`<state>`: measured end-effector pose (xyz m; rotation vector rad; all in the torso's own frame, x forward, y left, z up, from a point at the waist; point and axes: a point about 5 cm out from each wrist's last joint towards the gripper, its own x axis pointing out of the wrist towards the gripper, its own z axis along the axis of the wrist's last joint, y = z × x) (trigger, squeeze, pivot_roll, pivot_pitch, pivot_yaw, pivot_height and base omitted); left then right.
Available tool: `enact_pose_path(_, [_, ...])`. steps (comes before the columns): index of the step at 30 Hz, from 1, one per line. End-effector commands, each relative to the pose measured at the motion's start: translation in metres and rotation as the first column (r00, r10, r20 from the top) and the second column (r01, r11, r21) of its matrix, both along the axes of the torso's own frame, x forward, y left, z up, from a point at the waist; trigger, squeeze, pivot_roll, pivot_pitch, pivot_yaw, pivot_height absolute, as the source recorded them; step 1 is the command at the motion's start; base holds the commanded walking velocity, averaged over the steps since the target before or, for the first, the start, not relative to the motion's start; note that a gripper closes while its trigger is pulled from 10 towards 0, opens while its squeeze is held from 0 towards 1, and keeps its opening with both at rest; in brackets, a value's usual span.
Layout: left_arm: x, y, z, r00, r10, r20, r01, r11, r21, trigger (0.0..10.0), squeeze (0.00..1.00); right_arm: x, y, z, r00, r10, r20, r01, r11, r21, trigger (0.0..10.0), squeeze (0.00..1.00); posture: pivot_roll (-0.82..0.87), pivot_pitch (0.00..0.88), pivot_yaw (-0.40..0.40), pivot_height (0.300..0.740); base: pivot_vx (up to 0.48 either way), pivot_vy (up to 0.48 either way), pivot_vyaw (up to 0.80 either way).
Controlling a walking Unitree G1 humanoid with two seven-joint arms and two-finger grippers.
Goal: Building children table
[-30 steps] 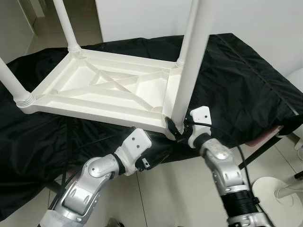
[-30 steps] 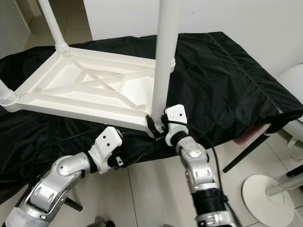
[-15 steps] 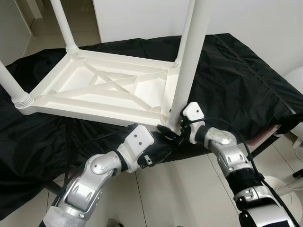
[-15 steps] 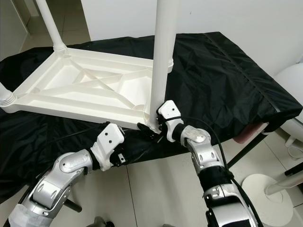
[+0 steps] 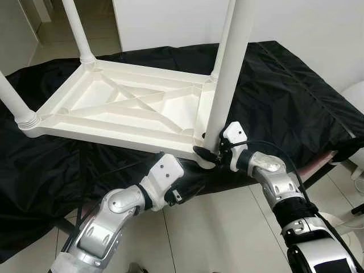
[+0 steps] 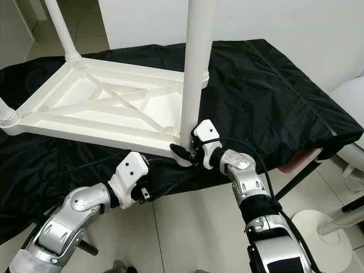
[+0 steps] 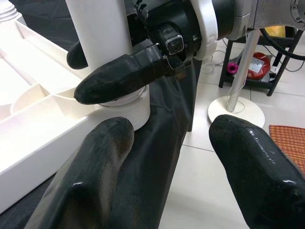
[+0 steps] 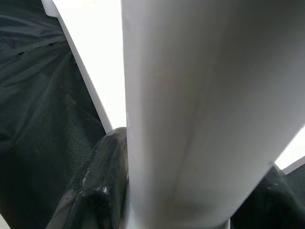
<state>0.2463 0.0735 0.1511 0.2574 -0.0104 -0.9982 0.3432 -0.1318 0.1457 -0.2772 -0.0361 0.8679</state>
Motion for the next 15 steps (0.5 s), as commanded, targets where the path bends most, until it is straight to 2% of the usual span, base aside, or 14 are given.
enact_pose_path(1, [-0.001, 0.002, -0.002, 1.000, 0.018, 0.001, -0.018, 1.000, 0.014, 10.0, 0.00, -0.001, -0.002, -0.009, 0.995, -0.098, -0.023, 0.098, 0.995, 0.017, 10.0, 0.00, -0.06, 0.086, 0.006, 0.740, 0.000, 0.000, 0.00])
enact_pose_path(4, [-0.001, 0.002, -0.002, 1.000, 0.018, 0.000, -0.018, 1.000, 0.014, 10.0, 0.00, 0.000, -0.003, -0.009, 0.992, -0.127, -0.022, 0.127, 0.992, 0.020, 10.0, 0.00, -0.06, 0.086, 0.006, 0.740, 0.000, 0.000, 0.00])
enact_pose_path(5, [-0.001, 0.002, -0.002, 1.000, 0.019, -0.001, -0.019, 1.000, 0.012, 10.0, 0.00, 0.000, -0.004, -0.008, 0.983, -0.185, -0.020, 0.185, 0.982, 0.035, 10.0, 0.00, -0.07, 0.089, 0.006, 0.740, 0.000, 0.000, 0.00])
enact_pose_path(6, [-0.001, 0.002, -0.002, 1.000, 0.019, -0.001, -0.019, 1.000, 0.012, 10.0, 0.00, 0.000, -0.004, -0.008, 0.983, -0.185, -0.020, 0.185, 0.982, 0.035, 10.0, 0.00, -0.07, 0.089, 0.006, 0.740, 0.000, 0.000, 0.00])
enact_pose_path(8, [-0.001, 0.001, -0.002, 1.000, 0.019, -0.002, -0.019, 1.000, 0.007, 10.0, 0.00, -0.002, -0.002, -0.004, 0.963, -0.269, -0.008, 0.269, 0.960, 0.071, 10.0, 0.00, -0.07, 0.095, 0.007, 0.740, 0.000, 0.000, 0.00])
enact_pose_path(12, [-0.002, 0.000, -0.002, 1.000, 0.018, -0.003, -0.018, 1.000, 0.004, 10.0, 0.00, -0.005, 0.001, -0.001, 0.936, -0.351, -0.010, 0.349, 0.930, 0.115, 10.0, 0.00, -0.08, 0.096, 0.006, 0.740, 0.000, 0.000, 0.00])
enact_pose_path(13, [-0.002, -0.001, -0.002, 1.000, 0.018, -0.004, -0.018, 1.000, 0.003, 10.0, 0.00, -0.005, 0.002, -0.001, 0.924, -0.382, -0.016, 0.381, 0.915, 0.132, 10.0, 0.00, -0.08, 0.096, 0.006, 0.740, 0.000, 0.000, 0.00])
enact_pose_path(15, [-0.001, 0.000, -0.002, 1.000, 0.019, -0.004, -0.019, 1.000, 0.001, 10.0, 0.00, -0.008, 0.009, -0.001, 0.865, -0.501, -0.033, 0.497, 0.845, 0.198, 10.0, 0.00, -0.08, 0.095, 0.005, 0.740, 0.000, 0.000, 0.00])
